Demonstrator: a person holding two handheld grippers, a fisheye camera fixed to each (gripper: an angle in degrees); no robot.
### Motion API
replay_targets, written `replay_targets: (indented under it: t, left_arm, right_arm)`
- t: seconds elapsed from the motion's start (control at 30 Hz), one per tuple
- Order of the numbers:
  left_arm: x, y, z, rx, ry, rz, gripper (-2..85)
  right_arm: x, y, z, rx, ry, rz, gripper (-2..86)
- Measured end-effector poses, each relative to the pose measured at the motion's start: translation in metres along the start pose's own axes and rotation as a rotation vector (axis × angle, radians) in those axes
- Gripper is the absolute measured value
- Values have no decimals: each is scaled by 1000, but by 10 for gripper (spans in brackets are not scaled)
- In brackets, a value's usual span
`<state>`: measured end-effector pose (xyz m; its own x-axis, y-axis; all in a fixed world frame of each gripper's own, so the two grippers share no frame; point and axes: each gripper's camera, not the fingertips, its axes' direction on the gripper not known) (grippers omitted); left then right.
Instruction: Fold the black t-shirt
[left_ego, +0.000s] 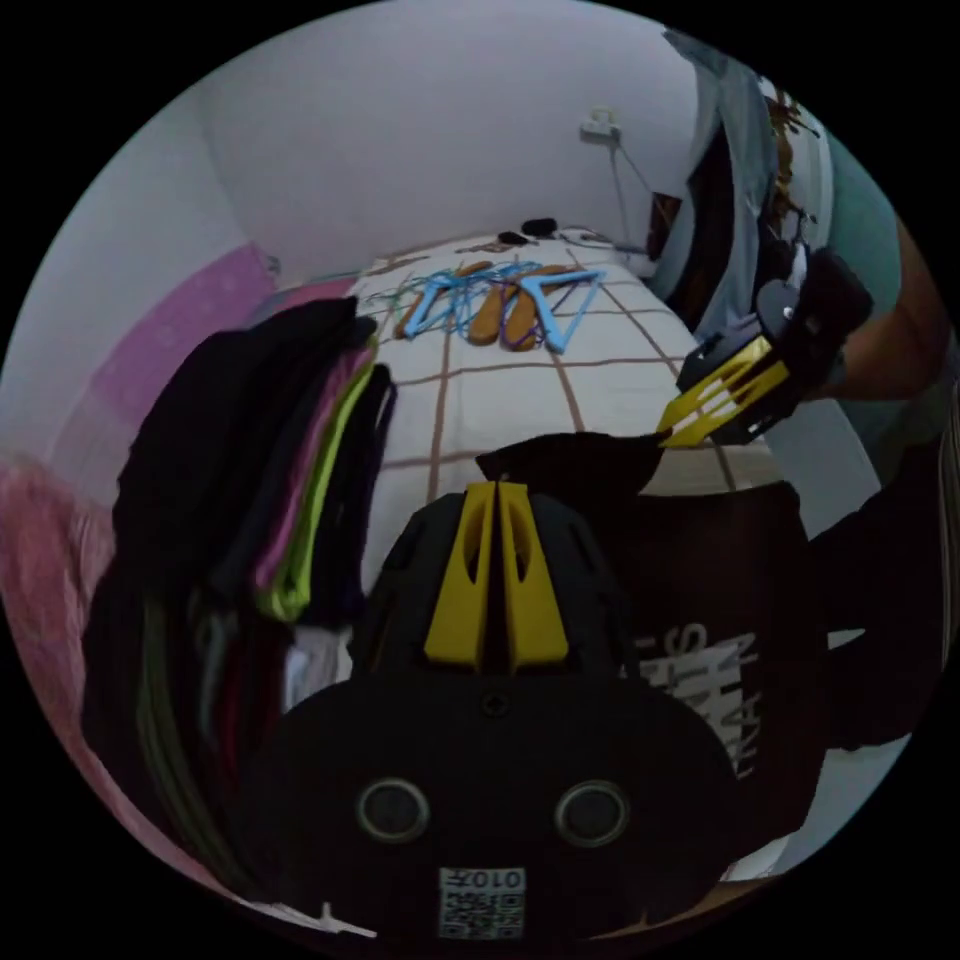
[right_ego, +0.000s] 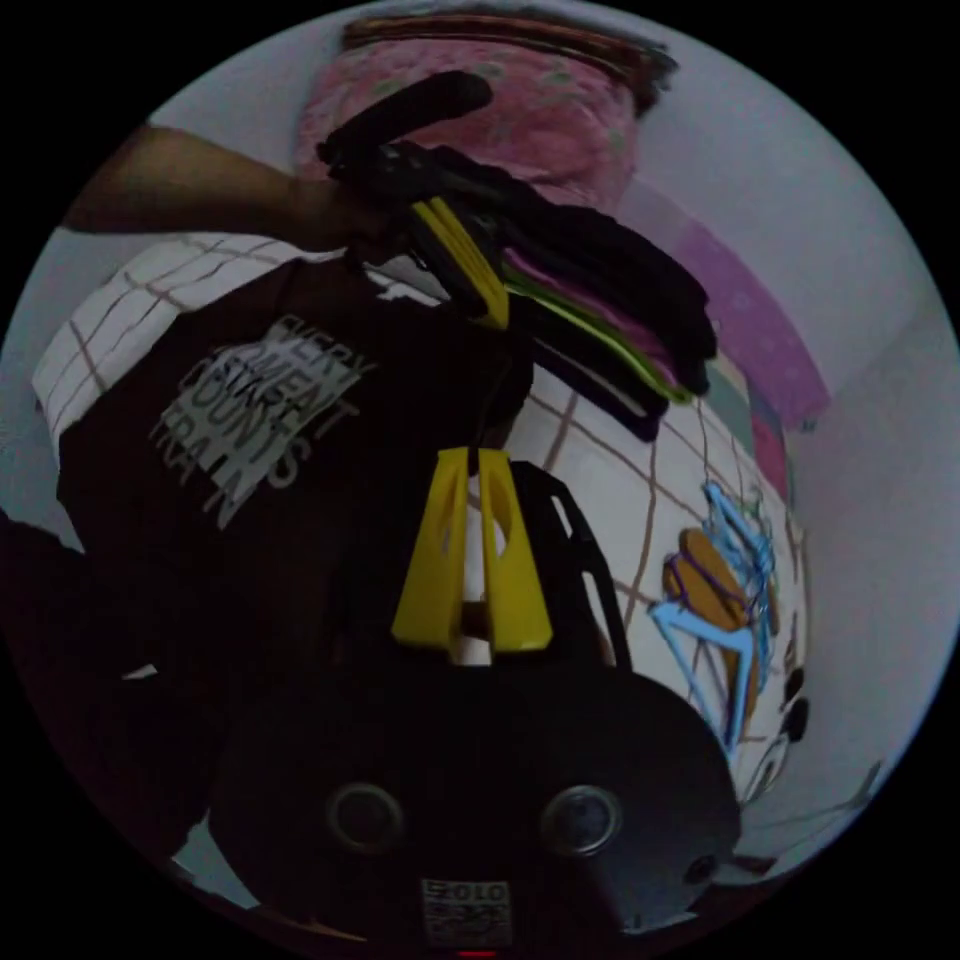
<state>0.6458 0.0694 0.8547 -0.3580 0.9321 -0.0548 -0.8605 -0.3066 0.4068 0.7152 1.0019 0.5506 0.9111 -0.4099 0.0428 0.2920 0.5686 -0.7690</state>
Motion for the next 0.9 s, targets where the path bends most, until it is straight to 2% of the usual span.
replay_targets:
  t: [0.1,0.23,0.43,0.5,0.67,0.9]
  left_arm:
    - [0,26,3,-25,-24,-89,-3]
    - [-1,52,23,-101,-4,-155,-2]
    - [-9,76,50,-234,47,-215,0]
    - [-13,84,51,-256,61,-260,1]
    - [-40,74,40,-181,23,-391,20]
    - [-83,-8,88,-192,25,-417,57]
  right_arm:
    - [-24,-11,4,-21,-9,-106,19]
    - [-41,-18,25,-79,-70,-127,21]
    - [-48,-26,57,-158,-287,-105,31]
    - [-45,-25,61,-177,-345,-45,28]
    - [-27,-16,59,-145,-483,90,39]
    - [15,-16,65,-77,-409,282,55]
